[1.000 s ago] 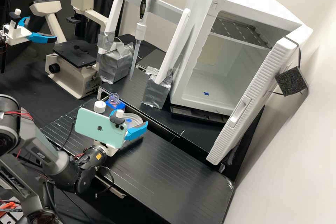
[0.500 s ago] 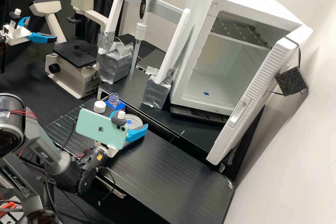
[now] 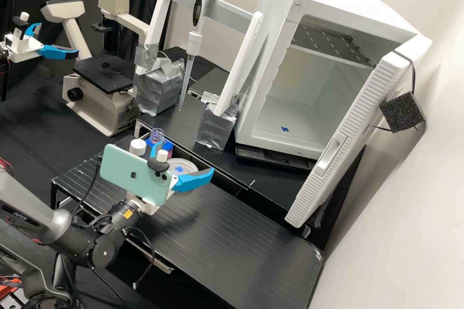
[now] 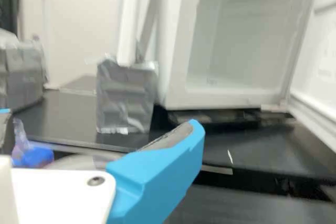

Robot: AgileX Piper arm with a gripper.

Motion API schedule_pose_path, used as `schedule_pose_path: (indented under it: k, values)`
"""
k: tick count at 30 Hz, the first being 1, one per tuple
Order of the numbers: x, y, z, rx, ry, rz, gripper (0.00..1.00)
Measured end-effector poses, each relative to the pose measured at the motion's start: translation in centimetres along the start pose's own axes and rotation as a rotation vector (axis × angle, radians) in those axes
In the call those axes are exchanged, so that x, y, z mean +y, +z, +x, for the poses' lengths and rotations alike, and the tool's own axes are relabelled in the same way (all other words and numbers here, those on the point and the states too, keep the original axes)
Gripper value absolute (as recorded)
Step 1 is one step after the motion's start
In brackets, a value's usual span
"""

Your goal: Close the lid

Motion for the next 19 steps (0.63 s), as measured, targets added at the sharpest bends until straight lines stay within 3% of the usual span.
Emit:
schedule_pose_path:
  k: [2,6,11,16,19]
  values:
    - [0.0,-0.3,0.0,0.016,0.007,0.004,1.00]
    - [-0.3,-1.0,0.8,0.075,0.032,0.056,1.00]
    - [-0.4,-2.0,2.0,0.099,0.165,0.111,1.00]
    - [-1.1,-2.5,2.5,0.103,0.163,0.183,1.00]
    - [-1.4,-2.4,2.7,0.092,0.156,0.183,1.00]
